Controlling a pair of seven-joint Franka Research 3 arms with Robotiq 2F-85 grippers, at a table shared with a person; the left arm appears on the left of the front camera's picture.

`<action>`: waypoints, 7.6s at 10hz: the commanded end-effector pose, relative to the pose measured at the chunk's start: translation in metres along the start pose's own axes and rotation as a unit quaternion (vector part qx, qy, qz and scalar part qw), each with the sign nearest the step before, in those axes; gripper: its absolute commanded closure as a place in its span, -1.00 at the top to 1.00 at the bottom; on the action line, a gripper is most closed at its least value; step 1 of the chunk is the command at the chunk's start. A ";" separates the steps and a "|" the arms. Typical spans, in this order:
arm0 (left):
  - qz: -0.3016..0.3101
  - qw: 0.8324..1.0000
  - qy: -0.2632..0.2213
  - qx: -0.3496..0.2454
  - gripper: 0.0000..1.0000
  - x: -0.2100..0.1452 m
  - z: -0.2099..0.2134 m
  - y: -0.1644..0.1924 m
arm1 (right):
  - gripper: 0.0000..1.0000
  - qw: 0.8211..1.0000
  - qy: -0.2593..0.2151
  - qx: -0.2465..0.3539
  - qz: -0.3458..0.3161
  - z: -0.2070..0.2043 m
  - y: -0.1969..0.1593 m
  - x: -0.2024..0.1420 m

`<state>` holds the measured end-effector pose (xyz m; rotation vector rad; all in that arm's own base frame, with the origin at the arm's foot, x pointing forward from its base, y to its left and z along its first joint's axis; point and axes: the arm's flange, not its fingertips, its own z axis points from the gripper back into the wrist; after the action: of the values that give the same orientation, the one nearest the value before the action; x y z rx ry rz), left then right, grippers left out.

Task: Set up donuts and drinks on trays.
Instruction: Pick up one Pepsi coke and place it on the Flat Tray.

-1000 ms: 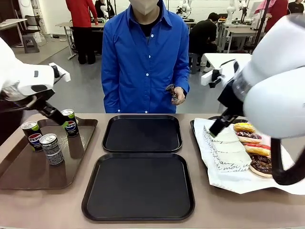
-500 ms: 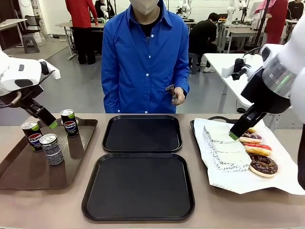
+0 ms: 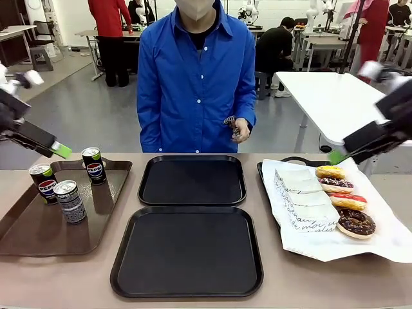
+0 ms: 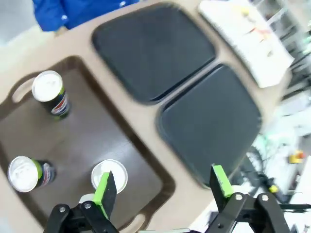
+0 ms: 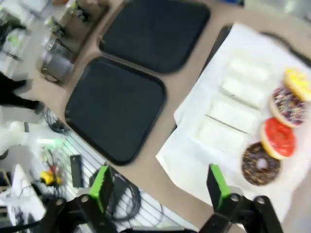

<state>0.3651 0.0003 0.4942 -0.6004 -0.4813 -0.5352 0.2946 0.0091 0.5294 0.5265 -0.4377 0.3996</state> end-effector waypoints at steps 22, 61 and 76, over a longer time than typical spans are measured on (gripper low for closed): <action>0.381 0.893 -0.110 -0.212 1.00 -0.097 0.074 0.210 | 1.00 0.944 -0.083 0.215 -0.235 0.091 -0.130 -0.147; 0.227 0.912 0.213 0.267 1.00 0.025 -0.096 0.005 | 1.00 0.944 -0.083 0.215 -0.235 0.091 -0.130 -0.147; 0.253 0.902 0.210 0.281 -0.01 0.015 -0.134 0.031 | 1.00 0.944 -0.083 0.215 -0.235 0.091 -0.130 -0.147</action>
<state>0.4302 -0.0680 0.3889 -0.0156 -0.0386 -0.0065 0.2061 -0.1810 0.4774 1.0536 -0.3537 -0.0331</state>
